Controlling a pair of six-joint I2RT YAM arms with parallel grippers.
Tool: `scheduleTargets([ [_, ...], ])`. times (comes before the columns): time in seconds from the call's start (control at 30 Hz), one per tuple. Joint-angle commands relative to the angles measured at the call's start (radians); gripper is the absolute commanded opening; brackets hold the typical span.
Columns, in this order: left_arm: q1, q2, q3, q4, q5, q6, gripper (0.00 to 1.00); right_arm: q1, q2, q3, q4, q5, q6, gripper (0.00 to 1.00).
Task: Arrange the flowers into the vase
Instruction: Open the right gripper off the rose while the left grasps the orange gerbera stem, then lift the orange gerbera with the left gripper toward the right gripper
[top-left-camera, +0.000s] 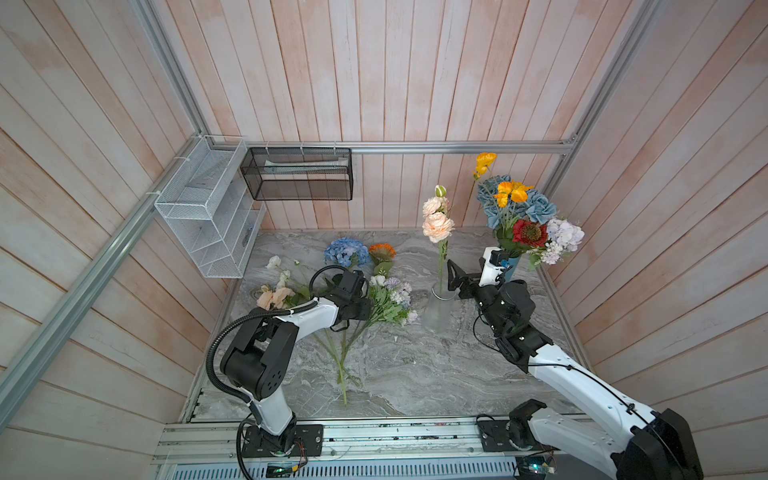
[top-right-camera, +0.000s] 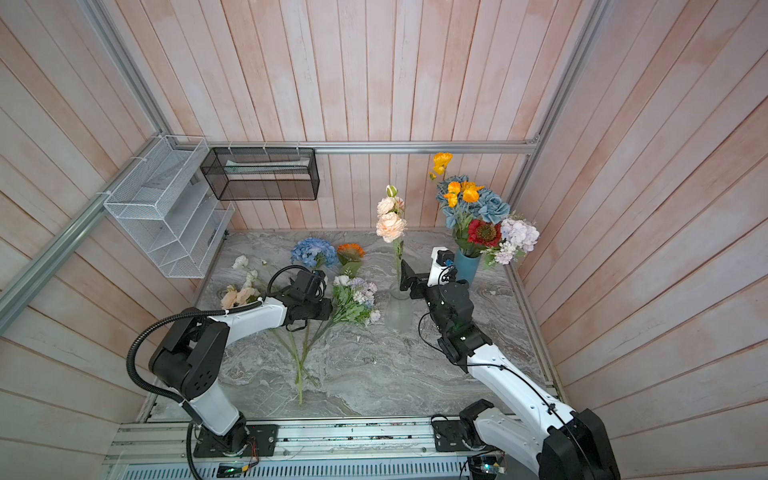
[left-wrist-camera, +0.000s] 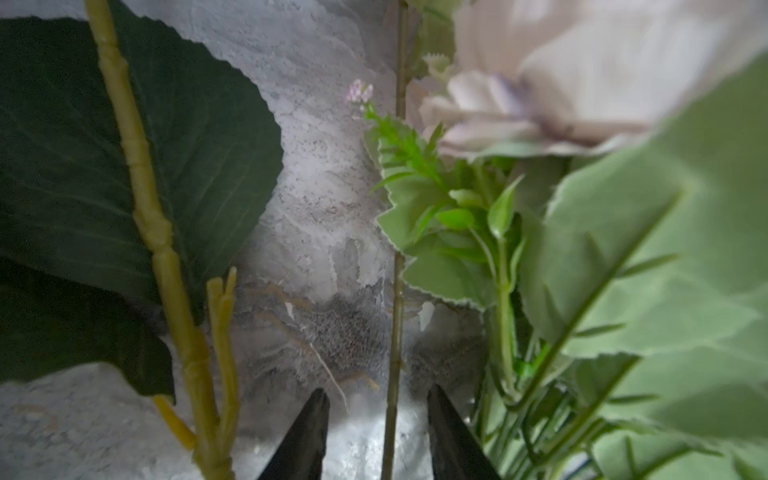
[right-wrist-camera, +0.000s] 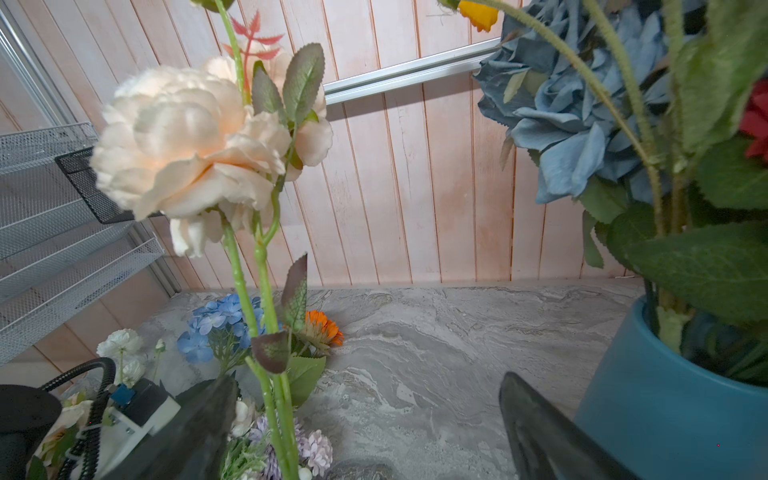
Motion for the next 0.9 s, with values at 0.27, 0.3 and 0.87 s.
scheduleTargets([
  [0.27,-0.008,0.042,0.019,-0.002,-0.023,0.007,0.29,-0.010,-0.019,-0.020,0.025,0.020,0.013,0.98],
  [0.3,-0.008,0.045,0.019,0.001,-0.022,0.003,0.26,-0.010,-0.019,-0.019,0.026,0.020,0.015,0.98],
  [0.87,-0.008,-0.190,0.002,0.128,-0.041,-0.015,0.00,-0.015,-0.019,0.009,0.027,0.021,0.004,0.98],
])
